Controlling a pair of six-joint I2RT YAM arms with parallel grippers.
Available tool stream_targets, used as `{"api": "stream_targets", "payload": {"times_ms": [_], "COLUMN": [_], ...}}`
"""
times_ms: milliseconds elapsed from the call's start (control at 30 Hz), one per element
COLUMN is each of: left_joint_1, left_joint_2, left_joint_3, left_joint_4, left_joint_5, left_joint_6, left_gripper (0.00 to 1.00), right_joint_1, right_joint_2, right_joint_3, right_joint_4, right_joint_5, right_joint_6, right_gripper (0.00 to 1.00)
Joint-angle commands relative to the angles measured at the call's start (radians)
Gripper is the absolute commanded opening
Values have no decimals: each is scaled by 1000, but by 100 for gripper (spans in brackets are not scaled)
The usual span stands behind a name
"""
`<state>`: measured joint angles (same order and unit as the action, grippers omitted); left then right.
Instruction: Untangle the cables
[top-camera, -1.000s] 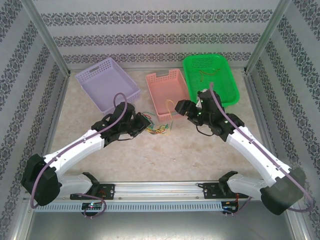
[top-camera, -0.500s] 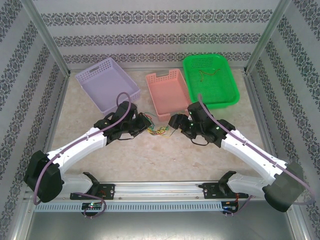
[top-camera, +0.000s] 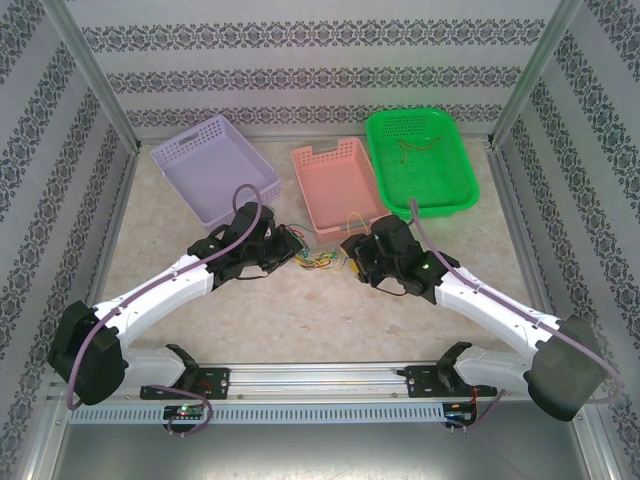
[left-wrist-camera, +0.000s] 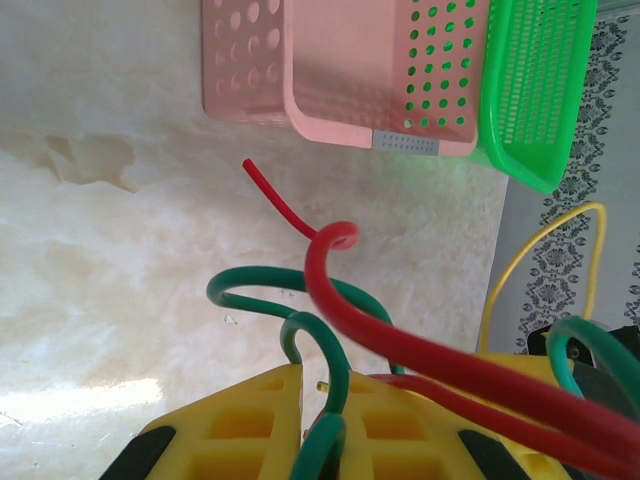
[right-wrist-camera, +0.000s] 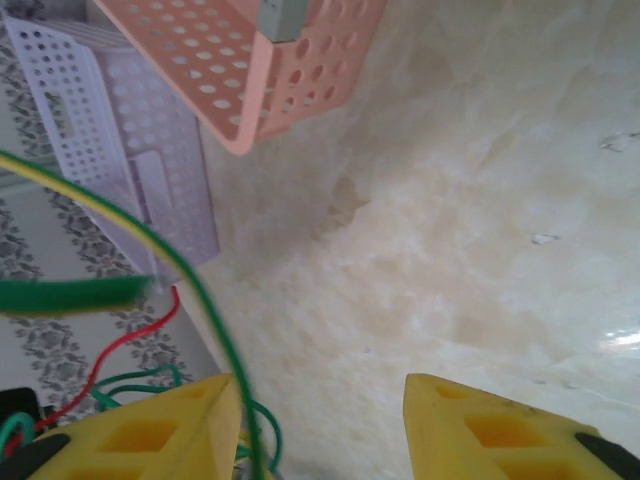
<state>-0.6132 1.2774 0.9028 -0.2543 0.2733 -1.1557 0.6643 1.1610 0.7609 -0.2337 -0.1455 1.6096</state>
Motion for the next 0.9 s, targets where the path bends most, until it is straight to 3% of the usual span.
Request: {"api": "stream_targets", "payload": {"times_ms": [0,67,167,267,467,733,867], "left_joint_1": [4,4,4,4,33,87,119], "left_joint_2": [-17,-16,-13,-27,-68,-109,-104], "left_joint_3": [-1,-7,-15,-11,3,-84,-110], "left_joint_4": [48,59,70,10,-291,-370,-395], "left_joint_5": [-3,-1,0,-40,-190,-241,-232], "left_joint_6": [-13,-21,-33,-26,-29,-104,-121], "left_gripper": [0,0,0,0,0,8,21], "right_joint_1": [17,17,22,3,-127,-155,-148], "right_joint_2": [40,69,90,43,-50,-32,-25], "right_joint_3": [-4,-5,4,20,109,157,159], "right_joint_4": [81,113,111,22,-303,-426,-427], "right_joint_5": [13,-42,-68,-8,79,87,95], "right_joint_6": [121,153,156,97,-165,-375,-408], "right_gripper": [39,30,0,0,0,0,0]}}
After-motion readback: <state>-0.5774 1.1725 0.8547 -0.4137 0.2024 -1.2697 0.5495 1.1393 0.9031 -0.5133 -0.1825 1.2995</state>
